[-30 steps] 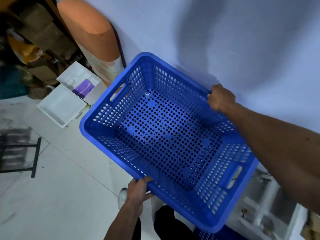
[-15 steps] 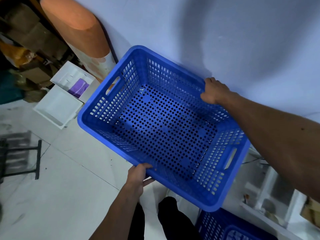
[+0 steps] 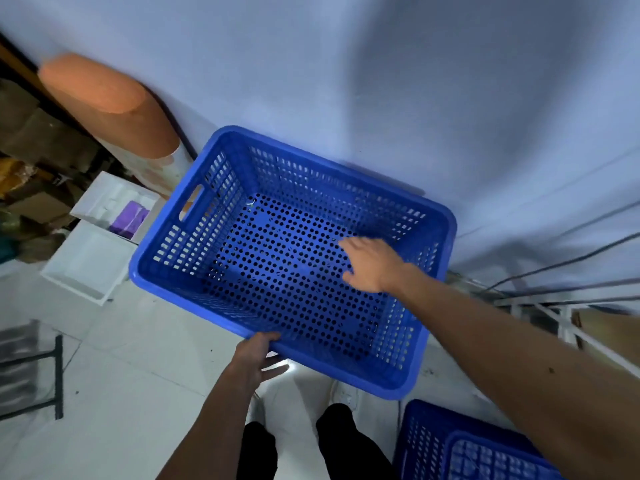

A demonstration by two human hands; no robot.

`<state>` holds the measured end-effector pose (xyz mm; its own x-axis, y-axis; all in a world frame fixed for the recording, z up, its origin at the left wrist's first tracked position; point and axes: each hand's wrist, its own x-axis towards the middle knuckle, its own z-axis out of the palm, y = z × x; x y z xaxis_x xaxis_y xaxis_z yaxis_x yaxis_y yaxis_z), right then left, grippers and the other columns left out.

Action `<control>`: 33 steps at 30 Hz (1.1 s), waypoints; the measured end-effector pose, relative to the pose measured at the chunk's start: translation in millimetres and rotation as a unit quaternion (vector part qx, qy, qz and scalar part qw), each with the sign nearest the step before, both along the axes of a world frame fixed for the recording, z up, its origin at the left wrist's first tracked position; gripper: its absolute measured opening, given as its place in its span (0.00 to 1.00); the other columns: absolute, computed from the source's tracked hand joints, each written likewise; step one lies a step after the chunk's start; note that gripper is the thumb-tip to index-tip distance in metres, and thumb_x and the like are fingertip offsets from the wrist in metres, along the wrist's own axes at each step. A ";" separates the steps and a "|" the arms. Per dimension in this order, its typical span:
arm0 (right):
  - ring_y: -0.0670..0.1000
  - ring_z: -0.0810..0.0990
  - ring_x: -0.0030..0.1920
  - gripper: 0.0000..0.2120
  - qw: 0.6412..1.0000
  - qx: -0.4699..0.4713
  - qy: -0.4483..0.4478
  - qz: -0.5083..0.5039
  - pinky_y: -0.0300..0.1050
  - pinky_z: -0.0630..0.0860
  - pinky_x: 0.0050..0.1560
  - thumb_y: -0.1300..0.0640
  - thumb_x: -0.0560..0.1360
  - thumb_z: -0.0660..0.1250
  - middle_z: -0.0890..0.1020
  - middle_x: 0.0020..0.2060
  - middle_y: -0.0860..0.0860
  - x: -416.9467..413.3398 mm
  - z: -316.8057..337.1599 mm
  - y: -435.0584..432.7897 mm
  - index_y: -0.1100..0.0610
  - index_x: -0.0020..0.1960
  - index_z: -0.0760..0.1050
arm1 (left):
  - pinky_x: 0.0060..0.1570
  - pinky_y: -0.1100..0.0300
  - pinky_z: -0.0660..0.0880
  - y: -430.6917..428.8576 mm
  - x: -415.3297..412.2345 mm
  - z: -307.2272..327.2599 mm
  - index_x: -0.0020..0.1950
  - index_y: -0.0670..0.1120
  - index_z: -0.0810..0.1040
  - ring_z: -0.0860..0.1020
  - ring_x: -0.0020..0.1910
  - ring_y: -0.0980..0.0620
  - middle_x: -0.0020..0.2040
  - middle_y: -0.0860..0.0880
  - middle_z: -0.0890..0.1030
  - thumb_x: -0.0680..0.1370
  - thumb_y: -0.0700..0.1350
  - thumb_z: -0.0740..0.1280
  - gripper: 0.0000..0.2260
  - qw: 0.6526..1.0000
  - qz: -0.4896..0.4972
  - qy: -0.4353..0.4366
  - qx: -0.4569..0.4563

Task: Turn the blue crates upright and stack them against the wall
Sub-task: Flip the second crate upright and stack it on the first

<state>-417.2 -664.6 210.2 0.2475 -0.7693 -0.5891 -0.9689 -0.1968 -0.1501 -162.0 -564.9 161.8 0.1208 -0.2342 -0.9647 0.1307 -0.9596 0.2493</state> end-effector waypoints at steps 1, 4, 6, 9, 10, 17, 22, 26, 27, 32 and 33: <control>0.57 0.61 0.75 0.34 1.000 0.013 -0.002 0.007 0.57 0.58 0.75 0.43 0.80 0.59 0.59 0.78 0.56 9.6 -3.5 15.3 0.57 0.79 0.52 | 0.44 0.43 0.82 0.3 2.4 -0.2 0.59 0.41 0.75 0.82 0.50 0.39 0.53 0.41 0.79 0.79 0.40 0.69 0.10 1.000 -0.019 -0.002 0.002; 0.56 0.60 0.76 0.33 0.999 0.048 -0.016 0.006 0.58 0.56 0.75 0.43 0.81 0.57 0.59 0.78 0.54 42.7 -16.0 57.0 0.55 0.80 0.52 | 0.43 0.44 0.82 -1.0 15.3 -1.3 0.62 0.41 0.75 0.83 0.52 0.38 0.55 0.40 0.81 0.79 0.44 0.71 0.14 0.997 -0.077 0.010 0.015; 0.56 0.61 0.76 0.32 0.998 0.061 -0.021 -0.001 0.59 0.57 0.75 0.43 0.81 0.57 0.60 0.78 0.54 65.6 -23.7 77.6 0.54 0.80 0.51 | 0.44 0.46 0.83 -1.7 25.3 -4.8 0.62 0.42 0.77 0.84 0.51 0.39 0.54 0.40 0.82 0.78 0.49 0.72 0.16 0.991 -0.130 0.019 0.032; 0.58 0.62 0.75 0.32 0.995 0.088 -0.022 -0.033 0.59 0.60 0.73 0.43 0.81 0.56 0.61 0.77 0.54 100.4 -31.6 102.8 0.52 0.80 0.51 | 0.47 0.48 0.83 -0.2 40.4 -10.0 0.56 0.42 0.80 0.85 0.50 0.41 0.52 0.43 0.84 0.76 0.58 0.72 0.21 0.972 -0.229 0.025 0.048; 0.58 0.64 0.74 0.31 0.994 0.095 -0.017 -0.048 0.59 0.62 0.72 0.42 0.81 0.55 0.63 0.76 0.55 111.0 -33.3 109.5 0.51 0.80 0.52 | 0.48 0.48 0.82 -0.1 45.0 -11.9 0.54 0.42 0.81 0.84 0.50 0.42 0.52 0.43 0.84 0.75 0.61 0.72 0.22 0.965 -0.257 0.027 0.051; 0.58 0.78 0.54 0.20 0.972 0.132 -0.005 -0.193 0.51 0.74 0.51 0.42 0.79 0.56 0.80 0.56 0.55 170.0 -39.6 133.4 0.51 0.65 0.71 | 0.35 0.54 0.78 -11.3 59.6 -12.3 0.55 0.40 0.81 0.83 0.44 0.42 0.48 0.41 0.84 0.77 0.66 0.64 0.29 0.931 -0.364 0.015 0.013; 0.60 0.77 0.60 0.21 0.966 0.047 0.005 -0.255 0.52 0.72 0.56 0.56 0.79 0.60 0.77 0.62 0.55 184.9 -52.5 152.7 0.51 0.71 0.65 | 0.40 0.54 0.82 -32.0 84.2 3.3 0.37 0.39 0.82 0.85 0.33 0.43 0.33 0.44 0.86 0.82 0.62 0.58 0.30 0.800 -0.572 -0.077 -0.165; 0.58 0.77 0.58 0.18 0.967 -0.010 0.011 -0.255 0.51 0.68 0.58 0.57 0.79 0.60 0.78 0.59 0.55 181.8 -68.2 159.6 0.52 0.69 0.68 | 0.38 0.54 0.76 -57.8 110.8 8.7 0.38 0.46 0.76 0.75 0.33 0.48 0.35 0.49 0.79 0.78 0.64 0.65 0.22 0.536 -0.651 -0.245 -0.479; 0.58 0.77 0.58 0.17 0.967 -0.027 0.013 -0.251 0.51 0.67 0.59 0.57 0.79 0.60 0.78 0.58 0.54 182.1 -73.5 161.5 0.52 0.68 0.68 | 0.42 0.53 0.76 -65.8 119.4 3.2 0.45 0.47 0.77 0.76 0.39 0.49 0.42 0.50 0.78 0.76 0.66 0.66 0.22 0.505 -0.680 -0.237 -0.475; 0.59 0.77 0.52 0.11 0.963 -0.135 0.007 -0.232 0.52 0.67 0.56 0.54 0.80 0.60 0.77 0.53 0.56 180.5 -98.2 174.3 0.58 0.61 0.71 | 0.58 0.48 0.73 -72.0 152.7 -36.8 0.64 0.48 0.72 0.78 0.56 0.42 0.58 0.46 0.79 0.78 0.63 0.65 0.23 0.337 -0.814 -0.304 -0.362; 0.59 0.77 0.51 0.11 0.959 -0.160 0.002 -0.233 0.53 0.67 0.55 0.54 0.80 0.61 0.77 0.52 0.56 176.6 -101.5 178.2 0.59 0.60 0.72 | 0.58 0.48 0.73 -70.1 149.9 -41.9 0.65 0.47 0.73 0.78 0.56 0.41 0.57 0.45 0.80 0.79 0.59 0.64 0.20 0.331 -0.800 -0.321 -0.385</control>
<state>-240.5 -486.4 108.6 -0.1683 -0.9372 -0.3054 -0.9633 0.2221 -0.1507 -12.1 -635.0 119.9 -0.6299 -0.6399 -0.4402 -0.7075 0.7066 -0.0148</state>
